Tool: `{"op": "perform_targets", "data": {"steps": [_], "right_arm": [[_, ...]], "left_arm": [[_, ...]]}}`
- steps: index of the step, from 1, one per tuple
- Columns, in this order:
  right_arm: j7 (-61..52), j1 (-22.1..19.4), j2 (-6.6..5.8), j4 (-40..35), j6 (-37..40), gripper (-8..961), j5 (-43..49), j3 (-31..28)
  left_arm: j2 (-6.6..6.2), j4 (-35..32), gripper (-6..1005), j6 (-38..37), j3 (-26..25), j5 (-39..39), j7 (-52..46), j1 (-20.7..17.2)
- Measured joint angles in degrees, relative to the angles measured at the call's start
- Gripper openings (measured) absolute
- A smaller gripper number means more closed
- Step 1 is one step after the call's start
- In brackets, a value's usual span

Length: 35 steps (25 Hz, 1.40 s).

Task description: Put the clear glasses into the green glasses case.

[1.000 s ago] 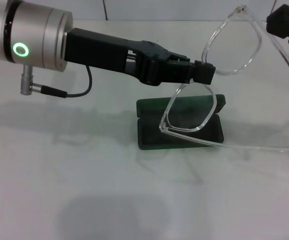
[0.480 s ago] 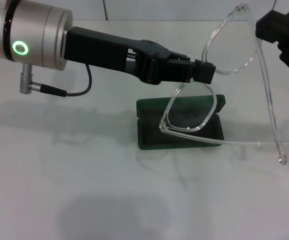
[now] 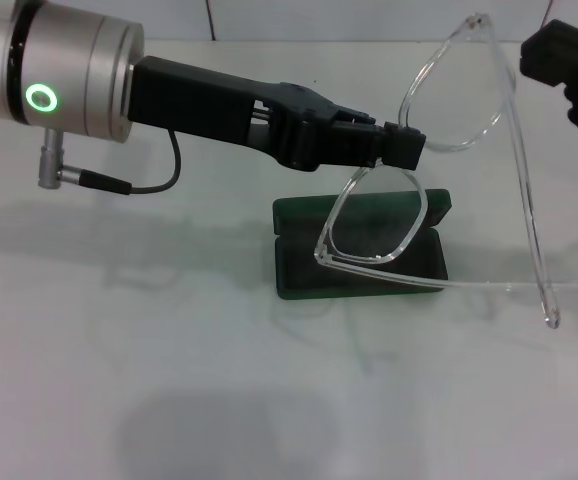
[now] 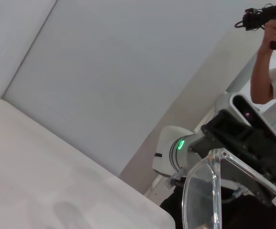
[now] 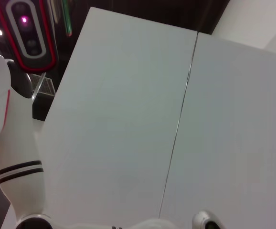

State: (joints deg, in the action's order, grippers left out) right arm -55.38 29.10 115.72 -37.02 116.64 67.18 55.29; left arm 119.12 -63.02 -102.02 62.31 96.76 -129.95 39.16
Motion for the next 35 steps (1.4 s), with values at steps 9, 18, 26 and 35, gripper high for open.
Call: {"op": "perform_targets", "data": {"steps": [9, 18, 26, 35], "right_arm": [[0.5, -0.1, -0.09, 0.0, -0.3, 6, -0.5, 0.0], [1.0, -0.1, -0.05, 0.1, -2.0, 6, 0.0, 0.4], [1.7, 0.2, 0.01, 0.7, -3.6, 6, 0.0, 2.0], [2.2, 0.5, -0.01, 0.8, -4.9, 7, 0.1, 3.1]], "left_arm": [[0.24, -0.2, 77, 0.1, 0.1, 0.2, -0.8, -0.2], [0.23, -0.4, 77, 0.0, 0.4, 0.1, -1.3, 0.5], [0.23, -0.4, 76, 0.0, 0.4, 0.2, -1.4, 0.6], [0.23, -0.4, 77, 0.0, 0.4, 0.2, -1.6, 0.7]]}}
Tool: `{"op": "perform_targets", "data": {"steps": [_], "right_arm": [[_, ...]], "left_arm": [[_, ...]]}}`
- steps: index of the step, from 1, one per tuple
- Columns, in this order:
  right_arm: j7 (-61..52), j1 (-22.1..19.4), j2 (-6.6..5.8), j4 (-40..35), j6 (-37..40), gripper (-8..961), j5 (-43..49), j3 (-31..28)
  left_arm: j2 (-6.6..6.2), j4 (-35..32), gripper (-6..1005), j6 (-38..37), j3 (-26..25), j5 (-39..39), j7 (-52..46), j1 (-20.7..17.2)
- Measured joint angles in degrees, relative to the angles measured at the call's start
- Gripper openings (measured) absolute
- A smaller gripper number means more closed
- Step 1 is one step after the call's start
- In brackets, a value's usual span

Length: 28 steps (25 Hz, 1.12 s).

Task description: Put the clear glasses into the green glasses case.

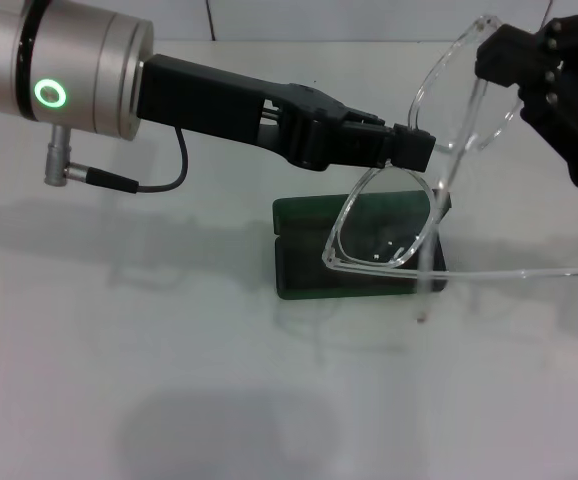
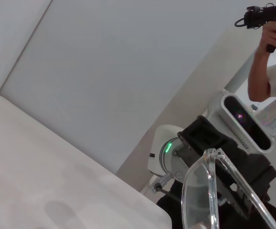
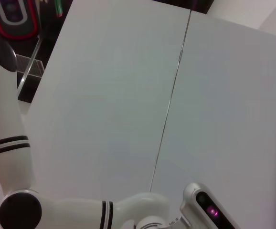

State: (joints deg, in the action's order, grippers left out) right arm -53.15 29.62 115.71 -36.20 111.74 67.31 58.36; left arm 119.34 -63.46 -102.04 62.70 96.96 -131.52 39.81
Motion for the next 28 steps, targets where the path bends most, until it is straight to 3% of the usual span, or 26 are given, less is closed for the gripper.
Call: {"op": "perform_targets", "data": {"steps": [28], "right_arm": [[0.2, -1.0, 0.13, -0.6, 1.7, 7, -1.3, -0.2]], "left_arm": [[-0.18, -0.3, 75, 0.5, -0.4, 0.2, -0.8, -0.6]]}}
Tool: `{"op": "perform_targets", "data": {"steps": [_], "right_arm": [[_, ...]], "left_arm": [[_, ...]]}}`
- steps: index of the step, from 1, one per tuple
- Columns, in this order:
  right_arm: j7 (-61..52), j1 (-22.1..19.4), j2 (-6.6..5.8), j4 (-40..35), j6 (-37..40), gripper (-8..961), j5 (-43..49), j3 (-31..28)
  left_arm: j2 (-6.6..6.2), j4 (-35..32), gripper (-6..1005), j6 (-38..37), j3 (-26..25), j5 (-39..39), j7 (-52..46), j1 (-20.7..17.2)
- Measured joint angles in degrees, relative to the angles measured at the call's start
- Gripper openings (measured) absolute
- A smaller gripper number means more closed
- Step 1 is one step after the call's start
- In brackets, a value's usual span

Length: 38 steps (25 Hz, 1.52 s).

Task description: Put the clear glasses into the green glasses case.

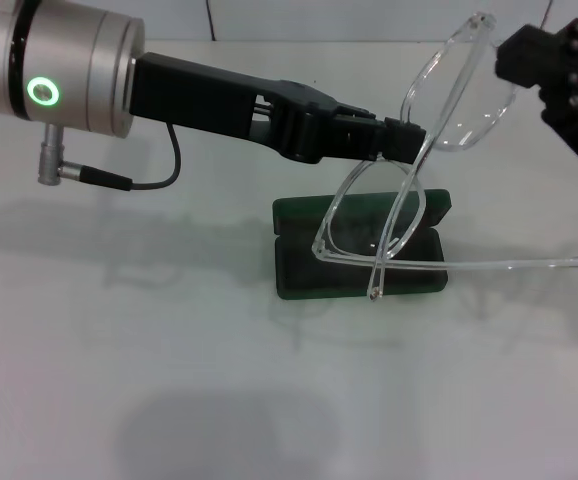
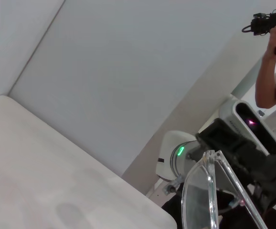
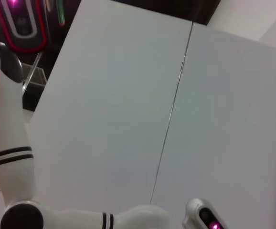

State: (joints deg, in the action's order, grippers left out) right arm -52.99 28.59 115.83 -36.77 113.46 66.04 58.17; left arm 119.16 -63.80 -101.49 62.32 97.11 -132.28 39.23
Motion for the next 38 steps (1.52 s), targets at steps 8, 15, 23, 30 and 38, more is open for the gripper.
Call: {"op": "perform_targets", "data": {"steps": [8, 15, 23, 30, 38], "right_arm": [[1.3, -0.8, -0.15, 0.2, -0.8, 7, -1.0, -0.2], [1.6, -0.5, -0.17, 0.4, -3.1, 7, -0.5, 0.4], [1.7, -0.3, -0.10, 0.5, -4.1, 6, -0.4, 0.4], [2.2, -0.7, -0.08, 0.5, -3.4, 6, -0.6, 0.4], [2.3, -3.0, -0.06, -0.3, -0.4, 6, -1.6, -0.1]], "left_arm": [[0.21, -0.3, 74, 0.0, 0.2, 1.1, -0.4, 0.1], [0.19, -0.3, 74, -0.1, 0.4, 1.1, -0.6, 0.5], [0.24, -0.3, 74, -0.2, 0.4, 0.8, -0.6, 0.6], [0.27, -0.2, 74, 0.3, -1.1, 0.8, -0.7, 0.6], [-0.42, 1.9, 74, 2.8, -10.5, 1.1, -1.2, 0.6]]}}
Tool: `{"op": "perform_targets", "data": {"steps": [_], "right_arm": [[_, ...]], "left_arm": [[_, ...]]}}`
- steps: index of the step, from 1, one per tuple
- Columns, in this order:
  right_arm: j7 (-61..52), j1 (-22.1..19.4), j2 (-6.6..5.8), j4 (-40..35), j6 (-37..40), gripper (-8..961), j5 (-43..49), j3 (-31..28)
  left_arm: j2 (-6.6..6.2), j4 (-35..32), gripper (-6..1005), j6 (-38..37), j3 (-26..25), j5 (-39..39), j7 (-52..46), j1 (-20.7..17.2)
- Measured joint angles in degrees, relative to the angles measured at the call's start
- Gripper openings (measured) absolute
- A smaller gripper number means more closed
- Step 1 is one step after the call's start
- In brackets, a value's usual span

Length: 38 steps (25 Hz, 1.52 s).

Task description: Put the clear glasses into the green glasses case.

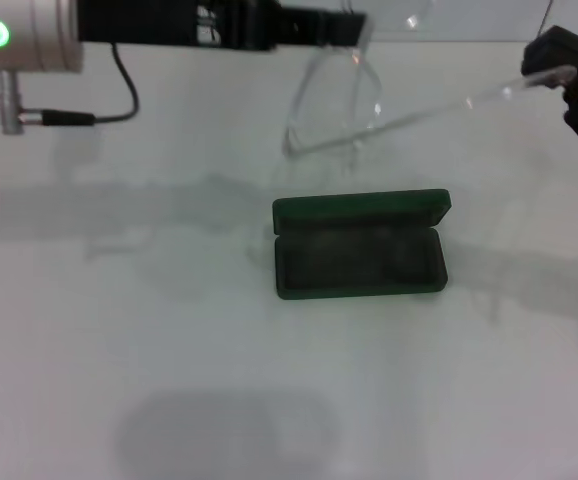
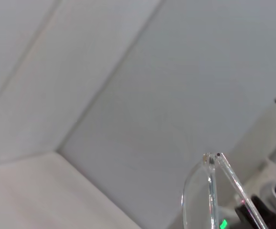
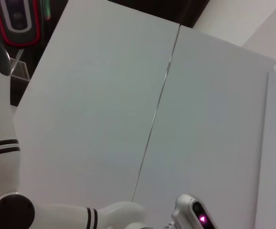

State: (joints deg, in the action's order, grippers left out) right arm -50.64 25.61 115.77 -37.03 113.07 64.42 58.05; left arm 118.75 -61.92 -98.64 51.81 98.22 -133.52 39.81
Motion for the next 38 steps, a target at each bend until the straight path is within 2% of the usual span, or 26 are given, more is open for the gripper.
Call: {"op": "perform_targets", "data": {"steps": [6, 13, 16, 18, 25, 38], "right_arm": [[0.5, -2.1, -0.24, -0.2, 0.1, 6, -0.9, -0.5], [0.5, -1.7, -0.29, 0.5, 0.0, 6, -0.5, -0.2], [0.5, -0.5, -0.05, 0.9, -0.2, 6, -0.3, 1.4], [0.5, 0.9, 0.05, 1.5, -0.5, 6, -0.3, 3.3], [0.5, 4.4, 0.40, 2.2, -1.1, 6, -0.9, 7.7], [2.0, 5.6, 0.42, 2.5, -3.1, 7, -4.8, 11.6]], "left_arm": [[-0.98, 0.0, 74, 0.1, -4.9, -0.9, -0.1, -0.2], [-0.72, 0.7, 74, 0.1, -6.0, -7.8, 0.4, -1.5], [0.49, 0.8, 74, 0.3, -5.5, -9.2, 1.5, -1.8], [0.85, 1.6, 74, 1.1, -4.8, -9.3, 2.1, -1.8], [0.73, 7.2, 74, 4.6, -2.4, -9.3, 5.4, -1.5], [0.89, 7.4, 74, 4.6, 0.7, -9.6, 6.2, -2.1]]}}
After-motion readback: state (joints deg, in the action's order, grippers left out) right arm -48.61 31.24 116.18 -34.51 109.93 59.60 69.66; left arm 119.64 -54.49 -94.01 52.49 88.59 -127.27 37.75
